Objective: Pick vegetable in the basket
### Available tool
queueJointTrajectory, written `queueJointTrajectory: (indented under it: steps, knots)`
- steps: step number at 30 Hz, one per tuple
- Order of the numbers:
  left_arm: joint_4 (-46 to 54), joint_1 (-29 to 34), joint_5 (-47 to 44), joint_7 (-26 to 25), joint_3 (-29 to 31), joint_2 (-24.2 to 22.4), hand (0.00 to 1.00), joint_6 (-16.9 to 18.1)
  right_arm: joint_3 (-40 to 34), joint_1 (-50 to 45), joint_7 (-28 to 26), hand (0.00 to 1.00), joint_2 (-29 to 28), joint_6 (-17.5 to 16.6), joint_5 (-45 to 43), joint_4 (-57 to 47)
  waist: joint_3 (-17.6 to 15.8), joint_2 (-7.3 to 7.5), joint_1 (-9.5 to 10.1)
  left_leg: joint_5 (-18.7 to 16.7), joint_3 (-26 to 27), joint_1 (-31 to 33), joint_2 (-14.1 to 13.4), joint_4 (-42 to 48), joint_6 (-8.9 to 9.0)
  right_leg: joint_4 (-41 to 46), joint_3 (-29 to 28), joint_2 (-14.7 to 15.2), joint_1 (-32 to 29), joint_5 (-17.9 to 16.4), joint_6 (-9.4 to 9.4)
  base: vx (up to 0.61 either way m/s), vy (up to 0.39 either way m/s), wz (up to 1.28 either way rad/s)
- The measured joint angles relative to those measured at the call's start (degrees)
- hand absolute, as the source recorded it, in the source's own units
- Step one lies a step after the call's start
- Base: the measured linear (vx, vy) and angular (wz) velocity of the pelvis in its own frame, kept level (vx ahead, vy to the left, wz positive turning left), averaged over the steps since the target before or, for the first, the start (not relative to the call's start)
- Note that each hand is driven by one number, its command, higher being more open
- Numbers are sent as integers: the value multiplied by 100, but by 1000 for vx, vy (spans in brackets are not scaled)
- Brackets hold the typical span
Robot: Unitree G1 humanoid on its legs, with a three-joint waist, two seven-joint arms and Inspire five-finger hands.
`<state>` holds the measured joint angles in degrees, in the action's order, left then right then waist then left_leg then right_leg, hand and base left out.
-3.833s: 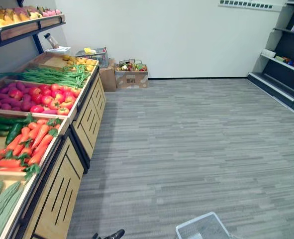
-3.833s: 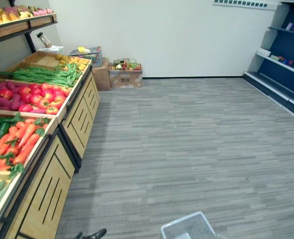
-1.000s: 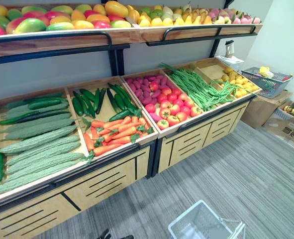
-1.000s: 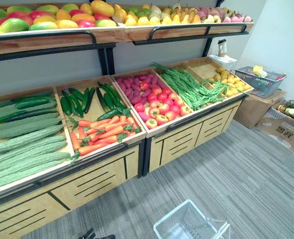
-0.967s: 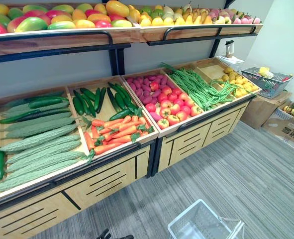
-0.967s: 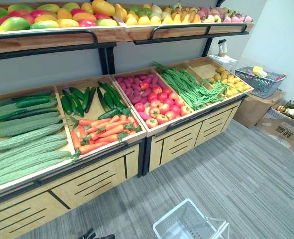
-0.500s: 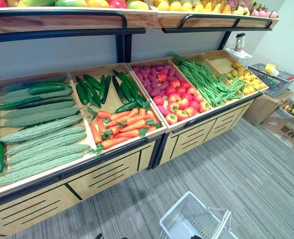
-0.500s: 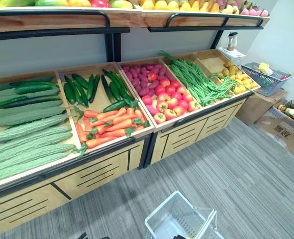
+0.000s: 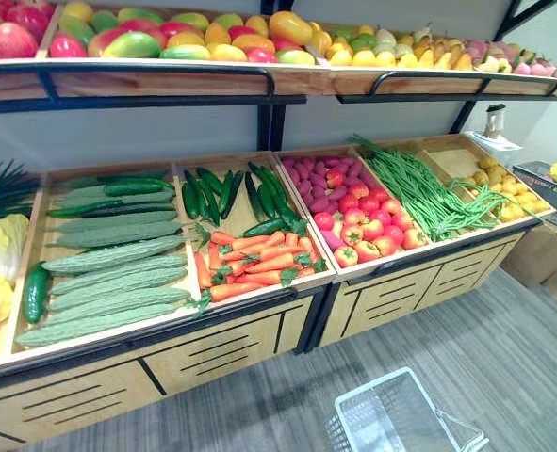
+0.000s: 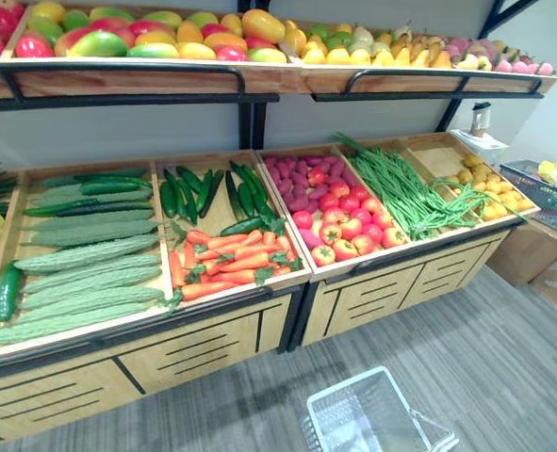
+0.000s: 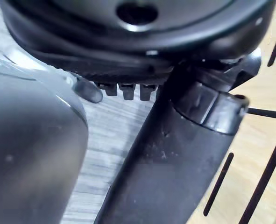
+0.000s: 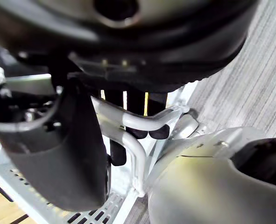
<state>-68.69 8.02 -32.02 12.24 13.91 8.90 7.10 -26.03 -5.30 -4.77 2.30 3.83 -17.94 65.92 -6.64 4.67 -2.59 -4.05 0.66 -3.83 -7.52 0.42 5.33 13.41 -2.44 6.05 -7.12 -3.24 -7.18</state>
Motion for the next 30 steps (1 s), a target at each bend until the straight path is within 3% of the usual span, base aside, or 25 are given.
queueJointTrajectory:
  steps: [1,2,3,4,6,8,10,14,17,19,24,30]
  knots:
    - [3,24,-23,-14,140,6,100,-10,10,-68,19,0,-71,-9,14,23,43,104,13,-96,-4,-62,-34,21,150,12,0,44,140,-141,16,246,-474,75]
    - [59,45,-75,-24,224,-176,100,0,16,-80,23,0,39,20,27,27,75,-92,43,-118,76,-59,-351,99,261,58,194,-198,245,-225,64,219,-390,57]
    - [134,86,-47,-31,227,-228,100,45,29,-76,21,0,83,72,39,26,113,-118,58,-89,78,-28,-452,113,332,77,287,-256,246,-363,168,239,-351,65]
    - [220,77,-52,-20,252,-304,100,59,58,-31,34,0,181,186,89,21,111,-288,77,-3,91,-9,-609,117,454,141,525,-342,328,-489,262,169,-244,66]
    - [235,56,-110,33,360,-328,100,40,1,-102,47,0,270,378,-38,48,143,-298,53,315,610,49,-712,72,401,116,1106,-314,585,-647,399,182,-281,124]
    - [310,41,-108,36,277,-310,100,37,-18,-107,44,0,325,442,-142,130,217,-260,54,541,1002,198,-644,48,224,-18,1534,-253,667,-690,467,109,-196,126]
    - [334,40,-53,27,35,-303,100,39,79,-96,8,0,460,435,-215,129,229,-326,82,721,1185,306,-561,-167,215,-149,1844,-231,748,-702,488,84,-88,92]
    - [326,77,-59,-18,-305,-236,100,35,157,-70,26,0,557,426,-212,128,247,-347,104,887,1153,132,-441,-541,216,-145,1859,-188,841,-706,497,51,39,29]
    - [310,52,-134,-285,-385,-186,100,65,481,-26,-39,0,549,321,-36,105,292,-221,110,857,1191,103,-236,-542,231,-194,1603,-47,829,-684,459,-5,115,-11]
    - [299,56,-328,-487,-290,-199,100,175,521,8,-71,0,467,237,-6,116,318,-180,111,843,1271,118,-154,-545,210,-333,1475,10,829,-630,373,-39,108,-14]
    - [447,8,-805,-819,723,-143,100,608,692,3,-103,0,470,209,1,115,332,-171,93,835,1292,117,-70,-579,192,-506,1389,76,842,-554,258,-64,52,-5]
    - [1548,-90,-990,-1276,1406,663,100,875,720,-29,-126,0,552,335,44,92,334,-259,107,814,1269,88,-62,-582,188,-704,1446,62,1013,-502,229,12,15,5]
